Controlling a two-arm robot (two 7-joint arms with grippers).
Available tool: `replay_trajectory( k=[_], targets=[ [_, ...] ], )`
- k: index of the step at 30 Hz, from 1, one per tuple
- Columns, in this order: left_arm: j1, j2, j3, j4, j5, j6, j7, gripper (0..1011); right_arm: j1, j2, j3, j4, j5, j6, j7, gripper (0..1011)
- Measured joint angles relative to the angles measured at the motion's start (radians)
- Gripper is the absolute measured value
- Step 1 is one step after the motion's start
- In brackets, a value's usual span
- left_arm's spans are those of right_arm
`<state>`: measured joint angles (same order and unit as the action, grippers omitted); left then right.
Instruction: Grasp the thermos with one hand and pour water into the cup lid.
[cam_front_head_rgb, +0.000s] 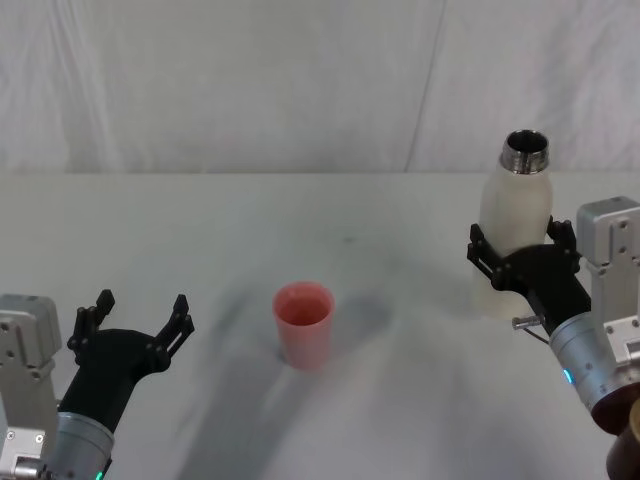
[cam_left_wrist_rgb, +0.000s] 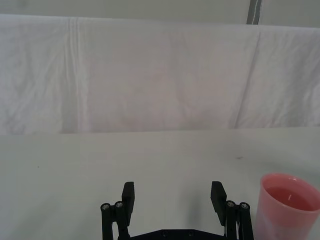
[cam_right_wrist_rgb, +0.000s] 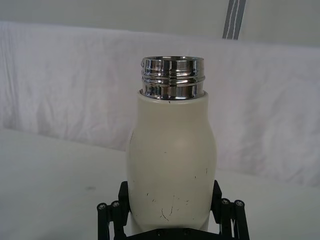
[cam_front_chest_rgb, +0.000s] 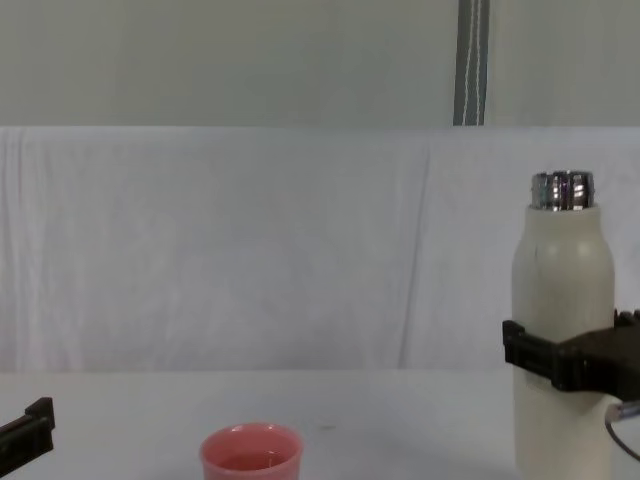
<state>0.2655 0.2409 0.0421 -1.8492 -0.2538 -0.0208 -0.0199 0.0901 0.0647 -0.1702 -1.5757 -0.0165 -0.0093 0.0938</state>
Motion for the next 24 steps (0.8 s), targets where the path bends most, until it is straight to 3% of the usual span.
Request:
replay_trajectory(
  k=[8, 18, 24],
  targets=[
    [0.0, 0.0, 0.0, 0.0, 0.0, 0.0, 0.0, 1001, 0.005, 0.018, -0.009, -0.024, -0.046, 0.013, -0.005, 951],
    [0.0, 0.0, 0.0, 0.0, 0.0, 0.0, 0.0, 1001, 0.035, 0.081, -0.085, -0.05, -0.237, 0.031, -0.016, 951],
    [0.0, 0.0, 0.0, 0.0, 0.0, 0.0, 0.0, 1001, 0.055, 0.097, -0.119, -0.057, -0.31, 0.034, -0.01, 951]
  ],
)
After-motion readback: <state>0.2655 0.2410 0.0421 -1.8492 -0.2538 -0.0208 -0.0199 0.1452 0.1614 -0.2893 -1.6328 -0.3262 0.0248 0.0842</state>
